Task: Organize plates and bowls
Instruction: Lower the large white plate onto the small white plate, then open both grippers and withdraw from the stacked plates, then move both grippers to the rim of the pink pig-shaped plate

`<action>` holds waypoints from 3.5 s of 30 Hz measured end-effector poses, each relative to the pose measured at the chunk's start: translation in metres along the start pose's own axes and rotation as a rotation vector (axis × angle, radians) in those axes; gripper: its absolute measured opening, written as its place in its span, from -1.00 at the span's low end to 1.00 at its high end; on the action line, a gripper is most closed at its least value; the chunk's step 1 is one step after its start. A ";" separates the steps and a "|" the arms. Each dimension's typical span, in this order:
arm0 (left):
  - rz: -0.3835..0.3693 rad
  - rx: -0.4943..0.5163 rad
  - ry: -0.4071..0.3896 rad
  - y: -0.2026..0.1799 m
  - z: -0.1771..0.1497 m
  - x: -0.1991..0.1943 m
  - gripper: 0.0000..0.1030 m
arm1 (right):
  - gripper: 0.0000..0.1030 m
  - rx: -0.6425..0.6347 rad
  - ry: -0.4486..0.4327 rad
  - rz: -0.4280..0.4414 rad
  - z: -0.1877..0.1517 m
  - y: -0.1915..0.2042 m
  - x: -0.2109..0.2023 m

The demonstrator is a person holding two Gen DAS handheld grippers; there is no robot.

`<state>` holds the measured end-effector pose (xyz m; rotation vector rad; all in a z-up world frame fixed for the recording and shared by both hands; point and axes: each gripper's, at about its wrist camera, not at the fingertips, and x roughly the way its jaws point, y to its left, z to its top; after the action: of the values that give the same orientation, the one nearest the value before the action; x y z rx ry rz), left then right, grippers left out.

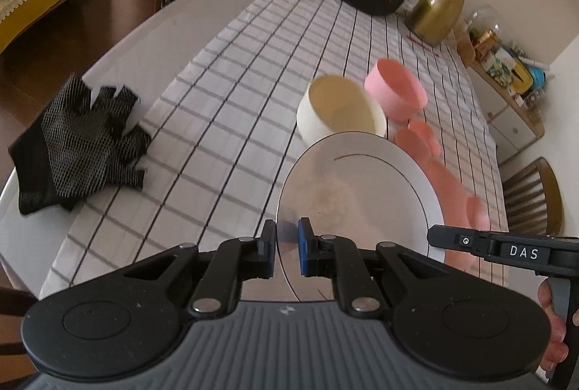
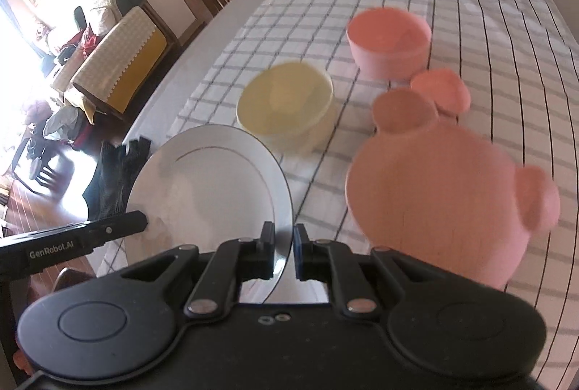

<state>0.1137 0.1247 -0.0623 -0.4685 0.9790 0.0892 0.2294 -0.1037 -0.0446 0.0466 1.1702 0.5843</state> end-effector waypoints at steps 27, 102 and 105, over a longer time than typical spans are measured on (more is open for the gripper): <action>-0.005 0.003 0.122 0.025 -0.072 0.031 -0.78 | -0.83 0.063 0.108 -0.038 -0.081 -0.009 0.032; -0.074 0.506 -0.107 -0.145 -0.014 0.017 0.49 | 0.99 0.058 -0.330 -0.211 -0.084 -0.050 -0.103; -0.069 0.523 -0.075 -0.155 -0.007 0.038 0.49 | 0.99 0.100 -0.308 -0.229 -0.080 -0.068 -0.095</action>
<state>0.1729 -0.0222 -0.0440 -0.0168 0.8709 -0.2077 0.1620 -0.2263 -0.0185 0.0836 0.8891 0.3028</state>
